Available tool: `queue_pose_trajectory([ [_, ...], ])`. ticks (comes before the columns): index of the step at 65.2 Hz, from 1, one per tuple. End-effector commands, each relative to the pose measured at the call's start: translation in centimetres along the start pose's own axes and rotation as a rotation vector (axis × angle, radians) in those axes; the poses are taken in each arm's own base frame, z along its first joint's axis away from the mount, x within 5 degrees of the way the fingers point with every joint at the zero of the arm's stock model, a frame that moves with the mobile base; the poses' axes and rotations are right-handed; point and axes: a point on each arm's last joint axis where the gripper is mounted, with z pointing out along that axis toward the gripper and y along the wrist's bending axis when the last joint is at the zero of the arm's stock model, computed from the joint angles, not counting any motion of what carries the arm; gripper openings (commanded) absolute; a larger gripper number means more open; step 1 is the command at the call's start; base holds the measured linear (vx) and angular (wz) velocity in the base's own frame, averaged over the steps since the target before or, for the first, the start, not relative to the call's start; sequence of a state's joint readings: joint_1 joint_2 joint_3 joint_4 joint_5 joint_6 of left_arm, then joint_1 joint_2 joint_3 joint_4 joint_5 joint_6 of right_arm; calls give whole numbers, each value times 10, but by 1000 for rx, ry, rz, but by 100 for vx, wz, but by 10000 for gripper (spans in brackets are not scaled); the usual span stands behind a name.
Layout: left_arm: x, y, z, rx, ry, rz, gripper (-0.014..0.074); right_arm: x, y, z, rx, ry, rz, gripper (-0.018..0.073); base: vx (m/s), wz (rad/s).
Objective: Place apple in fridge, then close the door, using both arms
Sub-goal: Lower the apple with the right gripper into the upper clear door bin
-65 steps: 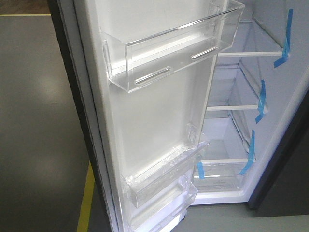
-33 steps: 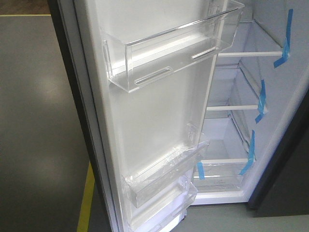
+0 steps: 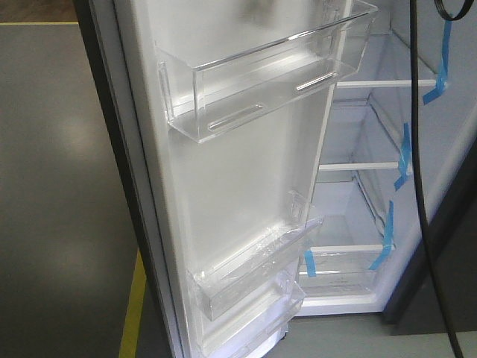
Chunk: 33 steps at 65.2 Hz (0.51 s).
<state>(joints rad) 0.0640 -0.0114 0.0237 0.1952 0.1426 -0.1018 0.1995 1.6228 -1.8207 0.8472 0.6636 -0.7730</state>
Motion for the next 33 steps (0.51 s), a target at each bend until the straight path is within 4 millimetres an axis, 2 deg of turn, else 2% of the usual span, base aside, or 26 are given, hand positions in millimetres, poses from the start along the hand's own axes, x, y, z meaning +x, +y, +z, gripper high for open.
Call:
queue_pose_trajectory([
  [1,-14,0,-3,9,-109,-9,-6,-25,5,-16,29,-120,-13,281,0,0],
  [11,-14,0,-3,9,-109,-9,-6,-17,2,-9,21,-72,-27,354,0,0],
  [25,-14,0,-3,9,-109,-9,-6,-14,0,-7,37,-40,-62,551,0,0],
  [33,-14,0,-3,9,-109,-9,-6,-13,-1,-7,46,-32,-74,619,0,0],
])
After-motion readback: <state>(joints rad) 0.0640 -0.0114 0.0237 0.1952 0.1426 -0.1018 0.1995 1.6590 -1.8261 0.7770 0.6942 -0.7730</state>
